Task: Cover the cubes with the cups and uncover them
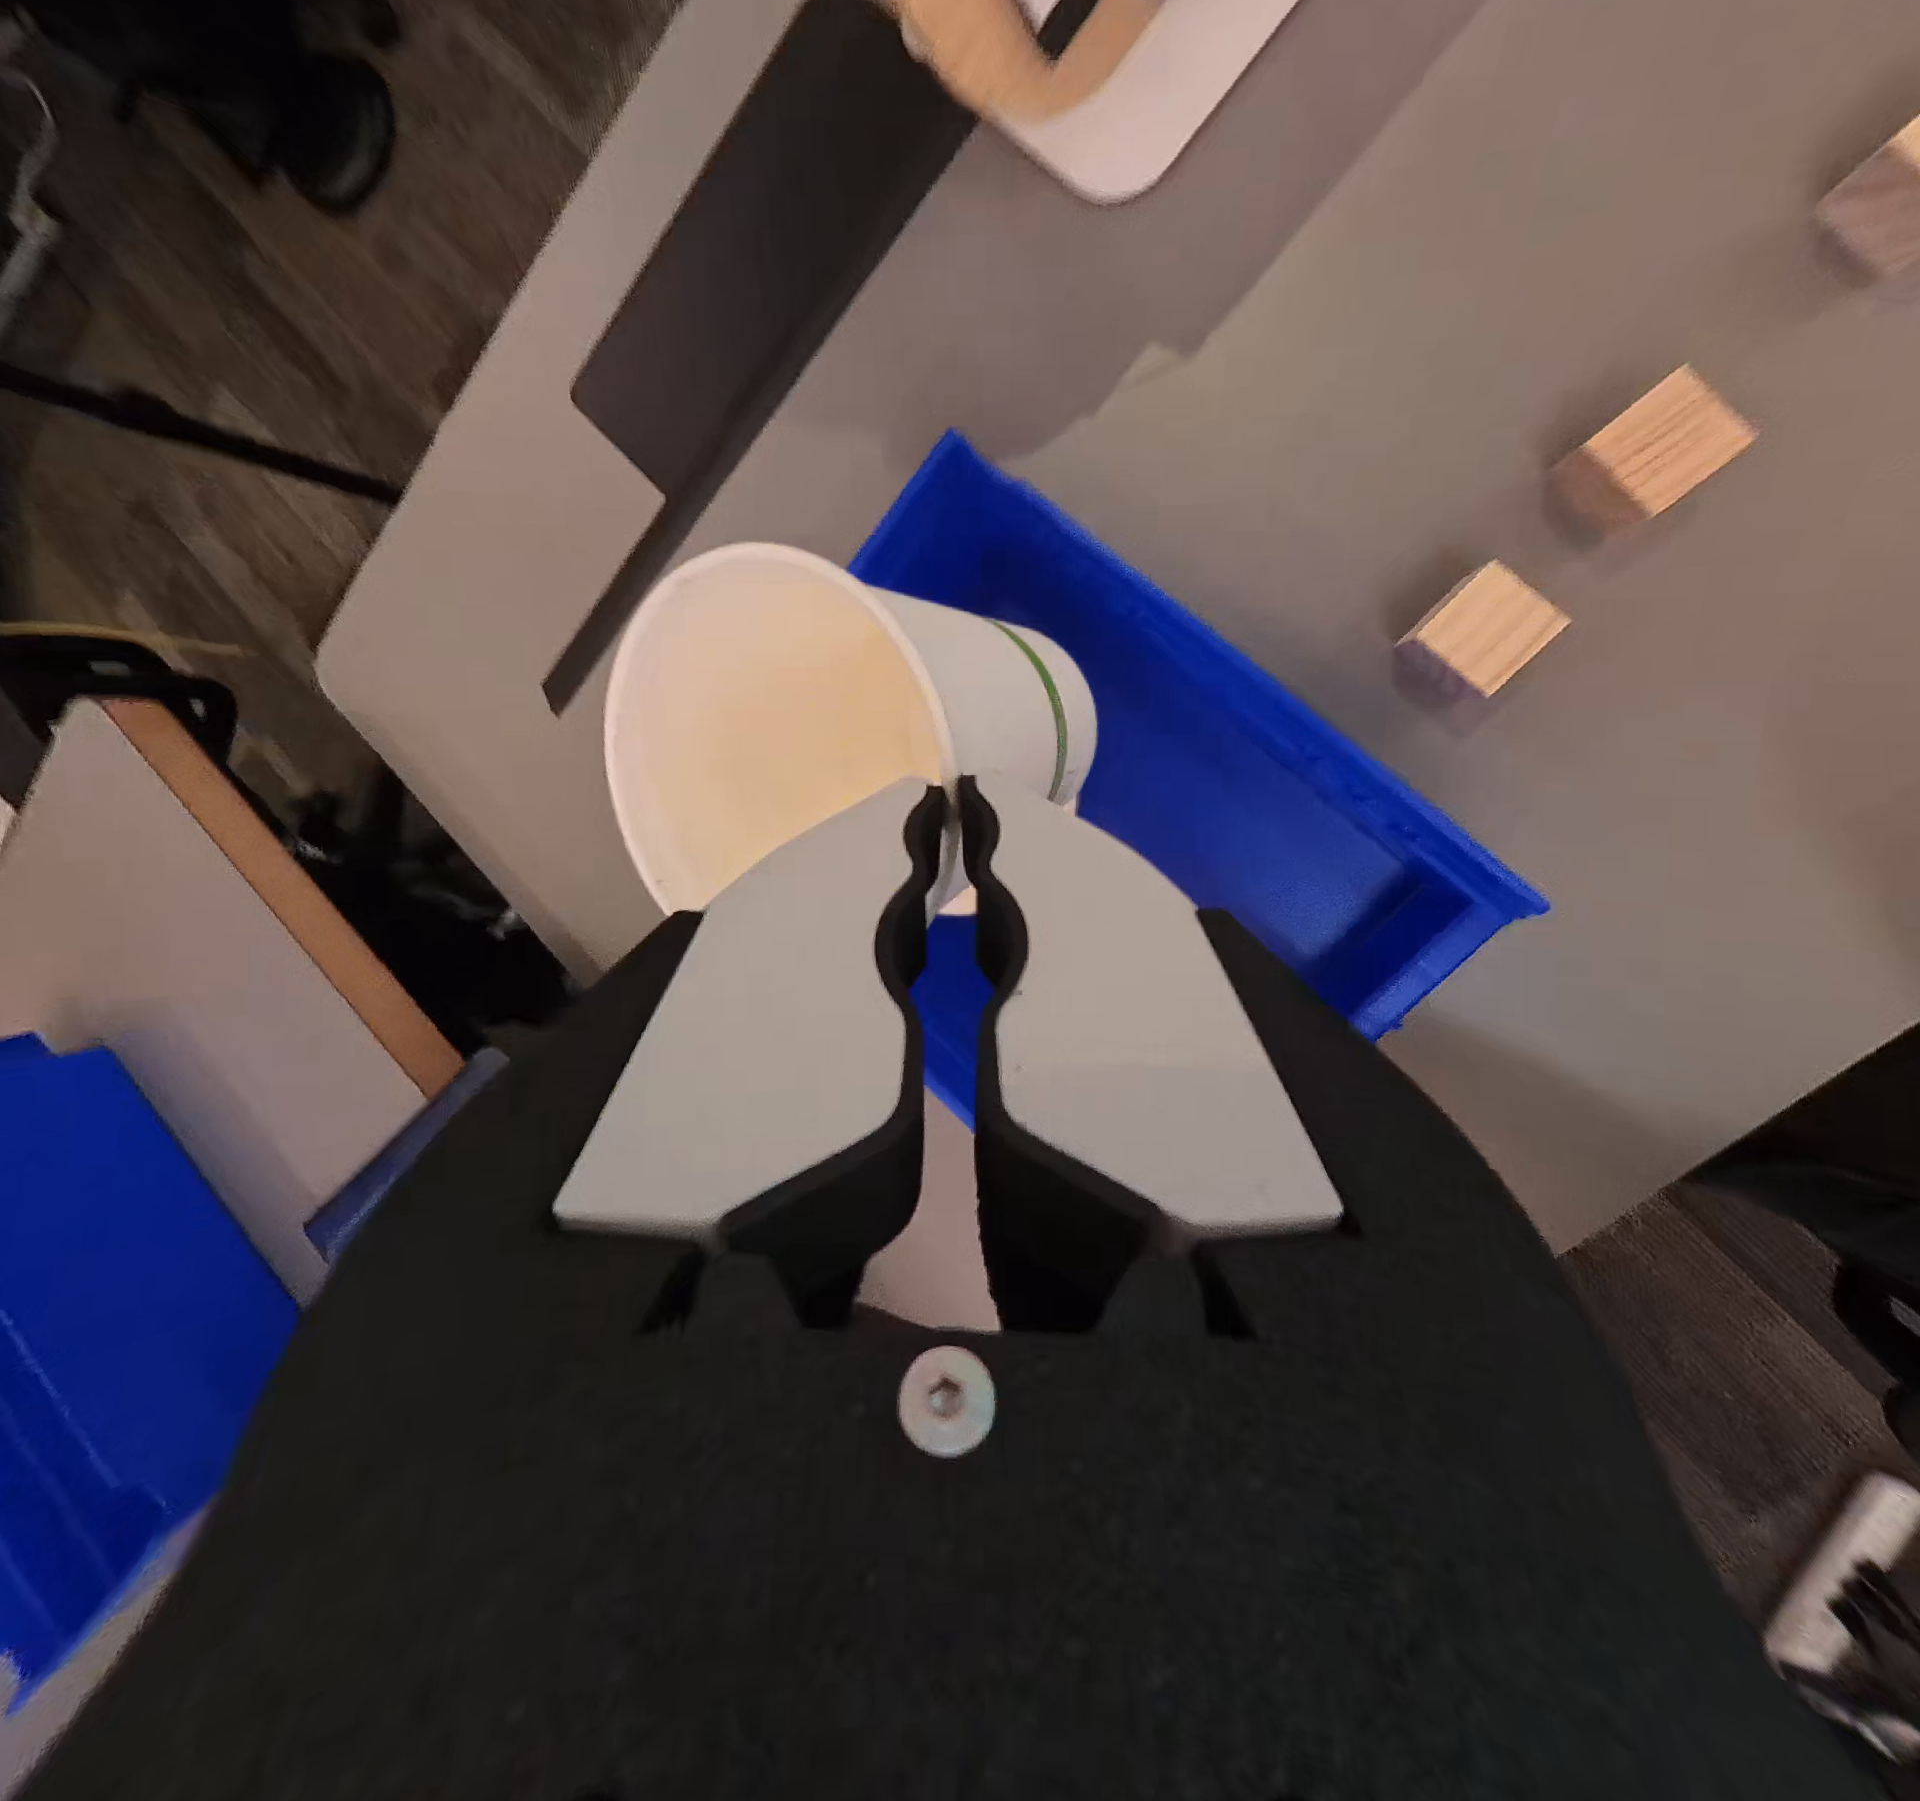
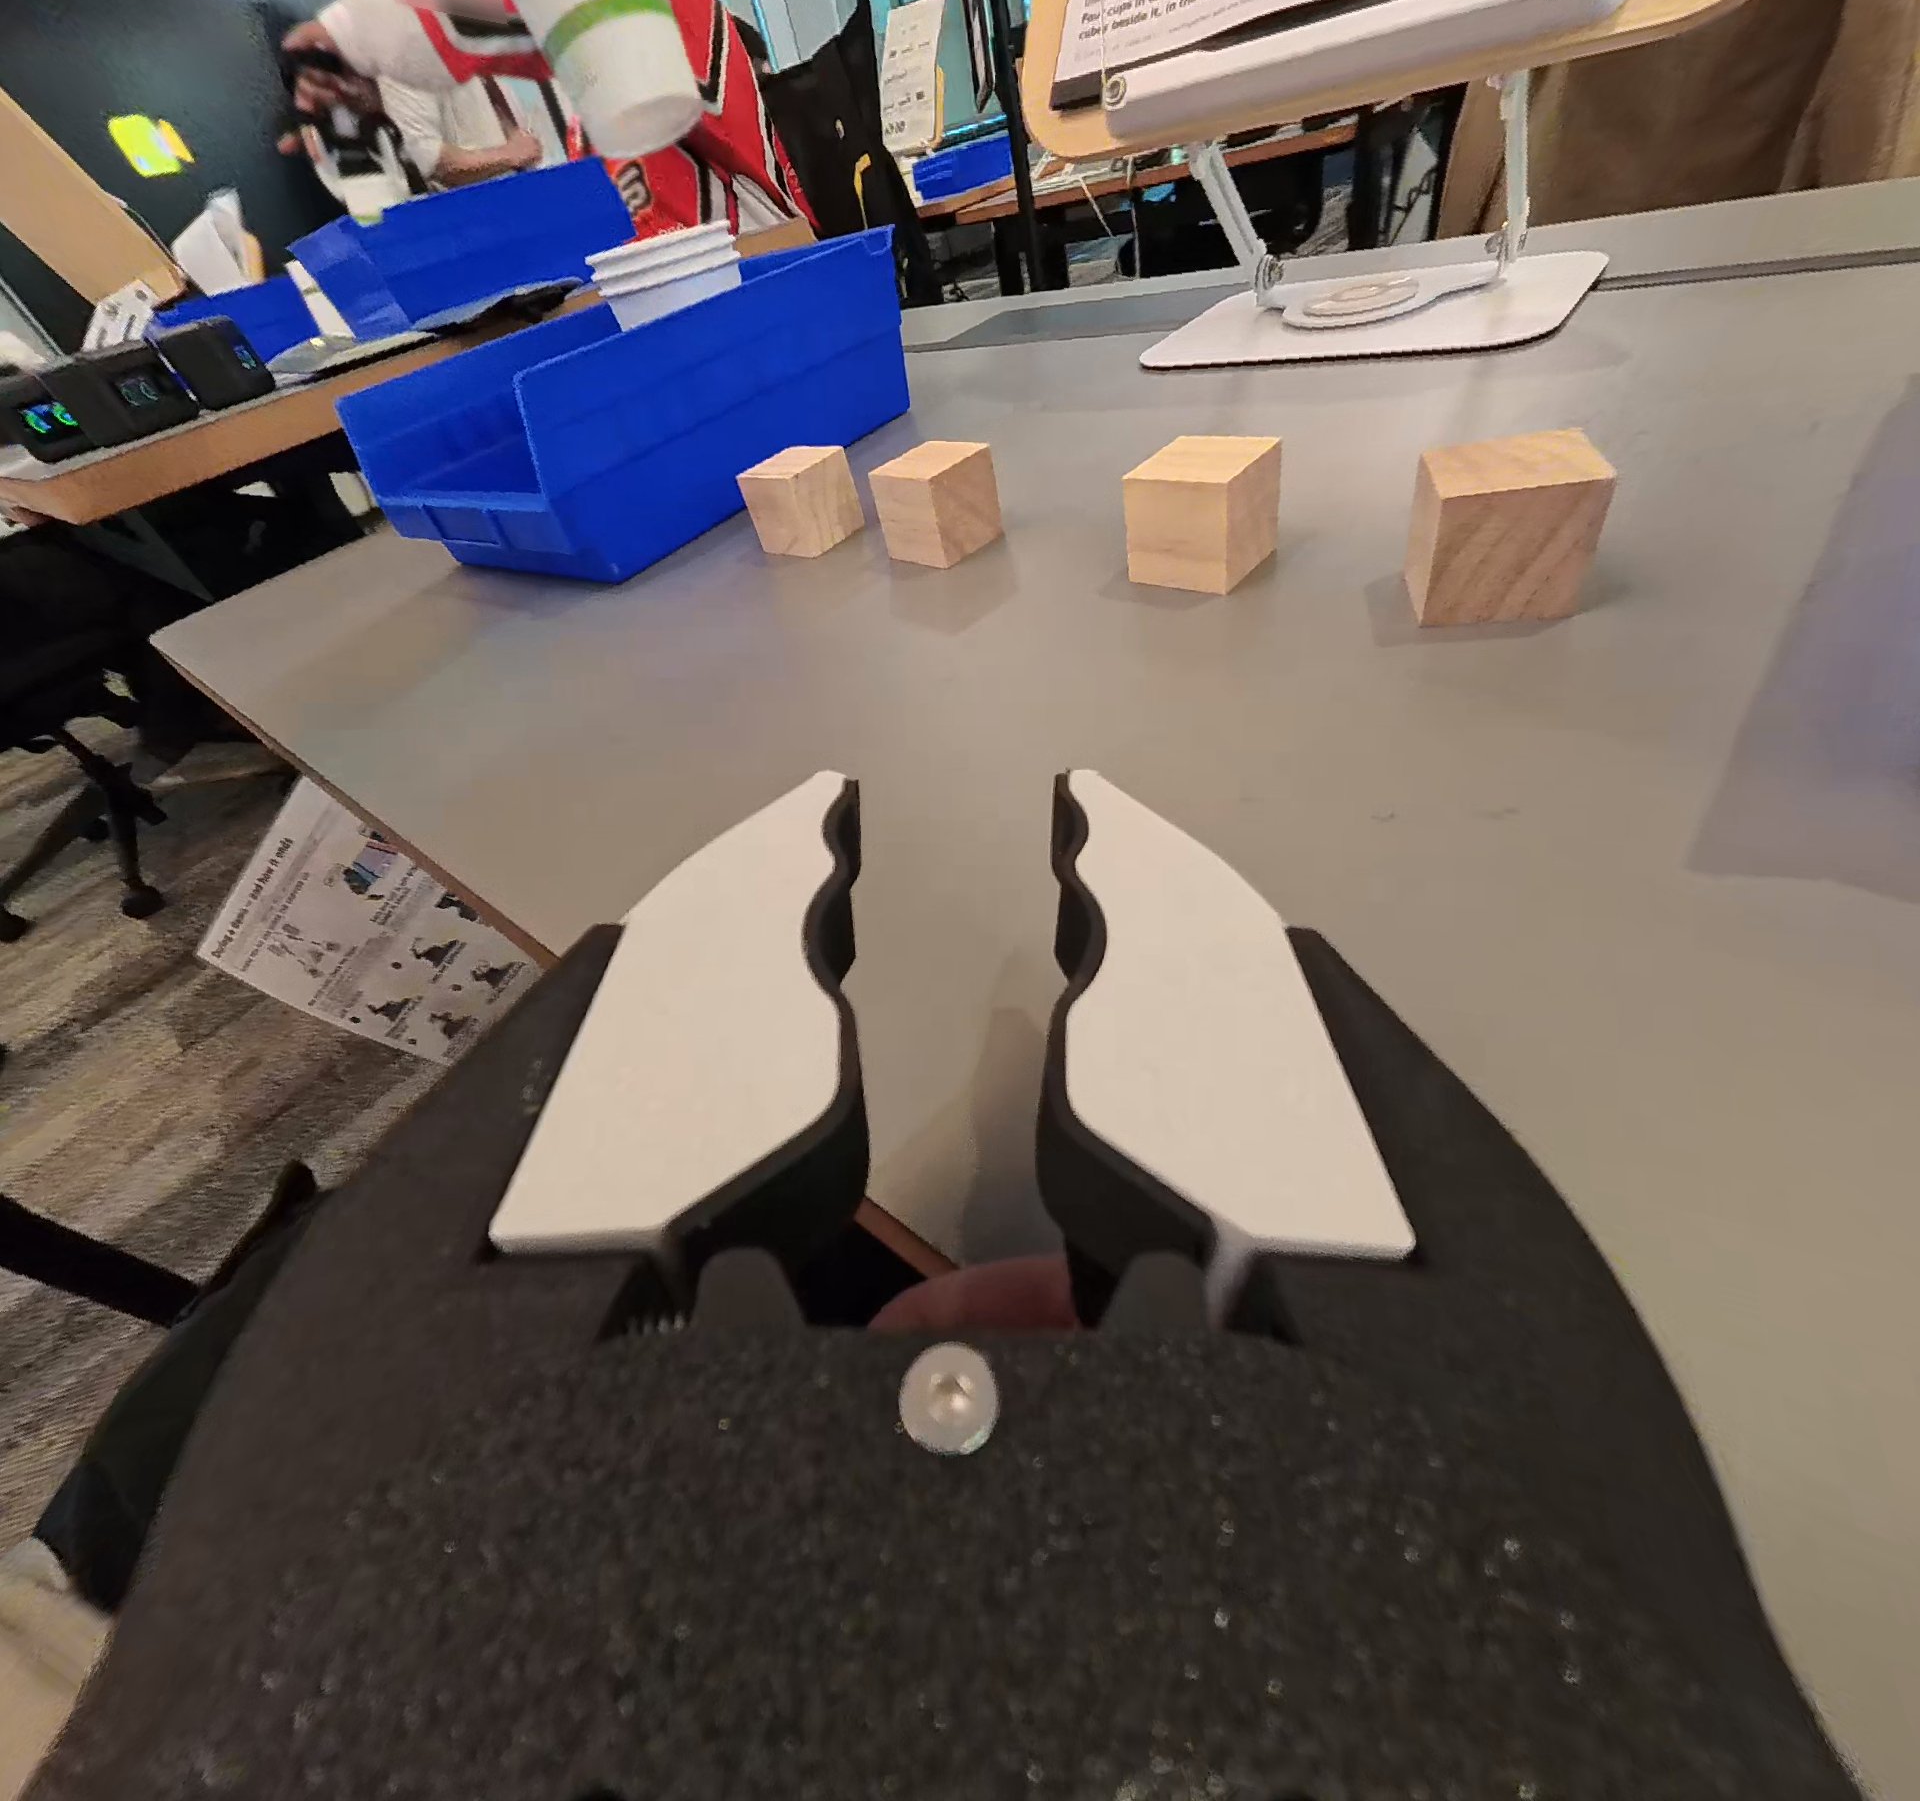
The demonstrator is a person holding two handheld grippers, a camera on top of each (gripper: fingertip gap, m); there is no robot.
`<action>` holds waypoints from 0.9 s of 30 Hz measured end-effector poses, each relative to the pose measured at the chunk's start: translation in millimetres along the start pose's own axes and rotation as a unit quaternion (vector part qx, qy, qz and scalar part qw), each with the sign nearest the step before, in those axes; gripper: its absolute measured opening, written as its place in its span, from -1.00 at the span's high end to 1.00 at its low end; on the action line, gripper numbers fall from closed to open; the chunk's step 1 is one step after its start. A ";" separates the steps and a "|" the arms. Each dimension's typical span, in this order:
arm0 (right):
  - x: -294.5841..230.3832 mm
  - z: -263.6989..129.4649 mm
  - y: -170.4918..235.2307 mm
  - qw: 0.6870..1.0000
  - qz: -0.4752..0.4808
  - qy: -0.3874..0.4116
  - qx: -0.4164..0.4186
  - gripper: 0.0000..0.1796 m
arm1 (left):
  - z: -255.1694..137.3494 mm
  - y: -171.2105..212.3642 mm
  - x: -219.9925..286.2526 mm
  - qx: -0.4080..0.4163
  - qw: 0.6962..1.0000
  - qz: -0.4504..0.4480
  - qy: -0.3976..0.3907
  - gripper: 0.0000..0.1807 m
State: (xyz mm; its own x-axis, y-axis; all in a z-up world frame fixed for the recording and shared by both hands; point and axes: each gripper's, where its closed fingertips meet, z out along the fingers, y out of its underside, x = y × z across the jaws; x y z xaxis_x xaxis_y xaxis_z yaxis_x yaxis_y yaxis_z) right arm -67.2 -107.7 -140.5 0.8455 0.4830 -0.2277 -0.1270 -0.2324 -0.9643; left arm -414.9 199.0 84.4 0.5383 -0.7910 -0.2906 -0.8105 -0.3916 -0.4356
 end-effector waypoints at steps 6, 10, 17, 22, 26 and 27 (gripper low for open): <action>-25.8 16.2 -25.8 0.989 0.095 -0.101 0.040 0.58 | -39.8 -32.3 42.2 0.097 0.994 0.041 0.016 0.96; -55.3 47.3 -75.3 0.945 0.204 -0.239 0.093 0.52 | -61.6 -68.0 98.0 0.203 0.974 0.062 0.078 0.96; -65.0 117.0 -141.2 0.843 0.367 -0.354 0.169 0.16 | -64.9 -109.0 198.9 0.289 0.937 0.126 0.151 0.97; -56.8 131.3 -167.1 0.725 0.496 -0.432 0.203 0.01 | -59.8 -122.6 249.4 0.322 0.916 0.154 0.185 0.97; -53.8 126.1 -175.4 0.696 0.513 -0.456 0.210 -0.02 | -44.0 -123.4 271.6 0.322 0.911 0.163 0.199 0.97; -51.9 125.2 -176.1 0.688 0.521 -0.460 0.208 -0.03 | -40.4 -123.3 275.9 0.324 0.909 0.164 0.204 0.97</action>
State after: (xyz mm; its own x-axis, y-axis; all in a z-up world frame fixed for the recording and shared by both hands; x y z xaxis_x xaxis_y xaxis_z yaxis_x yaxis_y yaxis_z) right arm -153.7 13.9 24.2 -0.4783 0.6126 -0.6292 -0.7159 -0.6870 -0.1247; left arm -175.8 10.1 92.4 0.0543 -0.9754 -0.2135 -0.5354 0.1521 -0.8308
